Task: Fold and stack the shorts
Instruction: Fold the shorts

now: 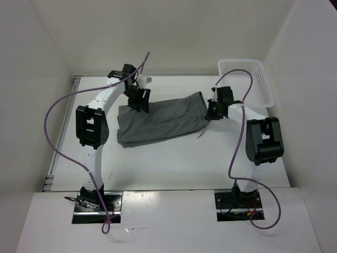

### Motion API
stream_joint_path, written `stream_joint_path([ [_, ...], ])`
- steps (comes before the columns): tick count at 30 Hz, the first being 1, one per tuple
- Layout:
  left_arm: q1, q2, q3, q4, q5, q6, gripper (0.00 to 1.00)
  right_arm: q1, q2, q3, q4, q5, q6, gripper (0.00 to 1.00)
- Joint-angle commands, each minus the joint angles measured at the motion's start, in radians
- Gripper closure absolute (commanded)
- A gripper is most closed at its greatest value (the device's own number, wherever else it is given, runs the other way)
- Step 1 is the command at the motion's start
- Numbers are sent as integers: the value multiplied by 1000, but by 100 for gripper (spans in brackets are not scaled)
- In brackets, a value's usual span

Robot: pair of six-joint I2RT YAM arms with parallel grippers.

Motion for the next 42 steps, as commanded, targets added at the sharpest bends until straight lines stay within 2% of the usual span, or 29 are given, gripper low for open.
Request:
stream_joint_path([
  [1, -72, 61, 81, 52, 1, 4, 37, 11, -110, -17, -43, -5, -39, 100],
  [8, -219, 186, 147, 90, -8, 4, 36, 20, -227, -51, -109, -25, -72, 100],
  [13, -242, 216, 119, 150, -62, 4, 36, 20, -277, 36, -142, 3, -109, 100],
  [15, -252, 227, 119, 161, -62, 4, 36, 20, -287, 76, -152, -36, -125, 100],
  [20, -288, 313, 196, 159, -61, 4, 35, 172, -331, 134, -143, 10, -208, 100],
  [27, -298, 381, 280, 150, -5, 4, 33, 235, -270, 265, -143, -11, -189, 100],
  [29, -298, 371, 280, 150, 4, 4, 33, 262, -250, 303, -143, -23, -201, 100],
  [32, -264, 263, 254, 139, 4, 4, 29, 272, -212, 341, -143, -37, -226, 100],
  [36, -168, 117, 155, 139, -19, 4, 26, 272, -172, 369, -143, -60, -275, 100],
  [38, -135, 45, 88, 130, -71, 4, 24, 272, -172, 378, -152, -74, -310, 100],
  [42, -80, 3, -29, 130, -197, 4, 22, 282, -161, 378, -174, -121, -365, 100],
])
